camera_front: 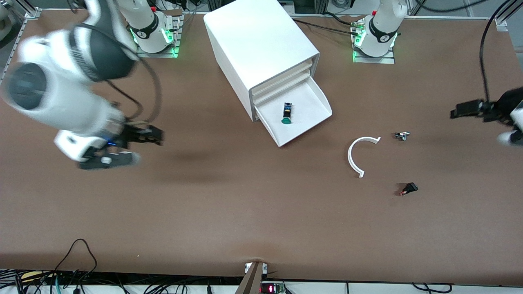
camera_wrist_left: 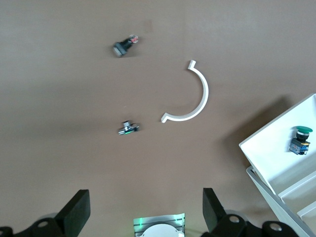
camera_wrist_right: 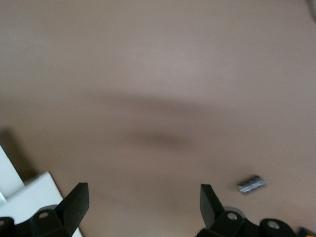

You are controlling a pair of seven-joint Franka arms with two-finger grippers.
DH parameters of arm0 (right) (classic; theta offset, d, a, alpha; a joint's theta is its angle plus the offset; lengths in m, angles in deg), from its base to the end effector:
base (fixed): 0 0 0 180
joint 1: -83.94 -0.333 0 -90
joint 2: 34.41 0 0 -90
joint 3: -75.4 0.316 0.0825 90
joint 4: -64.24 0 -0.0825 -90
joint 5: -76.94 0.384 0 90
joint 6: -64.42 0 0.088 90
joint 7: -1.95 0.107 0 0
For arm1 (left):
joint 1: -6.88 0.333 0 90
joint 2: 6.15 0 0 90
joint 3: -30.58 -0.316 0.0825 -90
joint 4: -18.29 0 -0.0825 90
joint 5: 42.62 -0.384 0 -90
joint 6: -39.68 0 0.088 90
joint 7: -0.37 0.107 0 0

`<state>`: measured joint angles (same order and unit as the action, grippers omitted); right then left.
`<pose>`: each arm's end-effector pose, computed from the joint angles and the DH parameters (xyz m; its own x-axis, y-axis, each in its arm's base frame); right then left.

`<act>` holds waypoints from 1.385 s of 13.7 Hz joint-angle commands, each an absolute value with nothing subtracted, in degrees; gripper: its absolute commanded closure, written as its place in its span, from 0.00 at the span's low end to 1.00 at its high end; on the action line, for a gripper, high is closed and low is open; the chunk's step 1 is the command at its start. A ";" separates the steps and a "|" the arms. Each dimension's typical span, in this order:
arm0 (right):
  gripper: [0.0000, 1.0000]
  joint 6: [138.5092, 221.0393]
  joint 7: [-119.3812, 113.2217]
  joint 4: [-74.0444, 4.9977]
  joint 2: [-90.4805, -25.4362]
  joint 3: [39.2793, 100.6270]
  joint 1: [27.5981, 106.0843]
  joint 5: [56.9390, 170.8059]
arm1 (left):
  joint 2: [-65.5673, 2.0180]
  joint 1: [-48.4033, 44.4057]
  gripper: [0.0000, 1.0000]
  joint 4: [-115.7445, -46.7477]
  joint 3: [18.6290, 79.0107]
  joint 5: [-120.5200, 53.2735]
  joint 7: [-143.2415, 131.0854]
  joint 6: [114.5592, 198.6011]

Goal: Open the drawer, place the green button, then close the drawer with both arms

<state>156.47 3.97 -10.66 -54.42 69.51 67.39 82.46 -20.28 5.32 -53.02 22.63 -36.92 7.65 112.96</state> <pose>0.6421 0.1426 0.5409 0.9872 0.1511 -0.0503 0.1480 -0.9872 -0.0591 0.5951 0.0420 0.6103 0.9793 -0.0431 -0.1979 -0.0254 -0.9955 0.0911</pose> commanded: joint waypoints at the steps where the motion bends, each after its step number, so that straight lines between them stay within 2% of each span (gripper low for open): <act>1: 0.00 158.10 -5.14 -25.12 -41.65 70.83 73.46 83.27 | -11.80 3.63 0.00 -60.00 22.85 -40.41 4.25 113.86; 4: 0.00 159.43 -10.96 -29.54 -36.61 70.92 76.99 82.74 | -6.08 2.92 0.00 -64.84 25.38 -40.51 -6.19 114.12; 6: 0.00 159.34 -12.37 -29.11 -36.34 70.92 77.26 82.21 | -5.19 7.37 0.00 -65.64 30.73 -41.47 -10.25 114.74; 8: 0.00 159.08 -13.34 -27.80 -36.43 70.92 77.26 81.60 | -2.74 12.57 0.00 -69.40 36.63 -43.30 -10.88 118.93; 10: 0.00 158.99 -13.52 -26.47 -36.86 71.09 77.08 81.25 | 0.16 12.59 0.00 -73.97 36.91 -45.51 -10.09 122.98; 14: 0.00 158.99 -13.60 -25.85 -37.48 71.10 76.91 78.80 | -0.18 12.06 0.00 -74.70 35.86 -45.52 -8.15 127.56; 19: 0.00 158.73 -13.87 -25.68 -37.57 70.92 77.17 78.34 | -2.37 9.43 0.00 -74.26 30.86 -45.34 -3.68 128.79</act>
<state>159.12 -12.75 -26.65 -37.28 70.43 76.46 78.44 -2.00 10.74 -73.47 32.81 -44.17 -6.51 127.02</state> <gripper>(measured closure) 0.000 0.000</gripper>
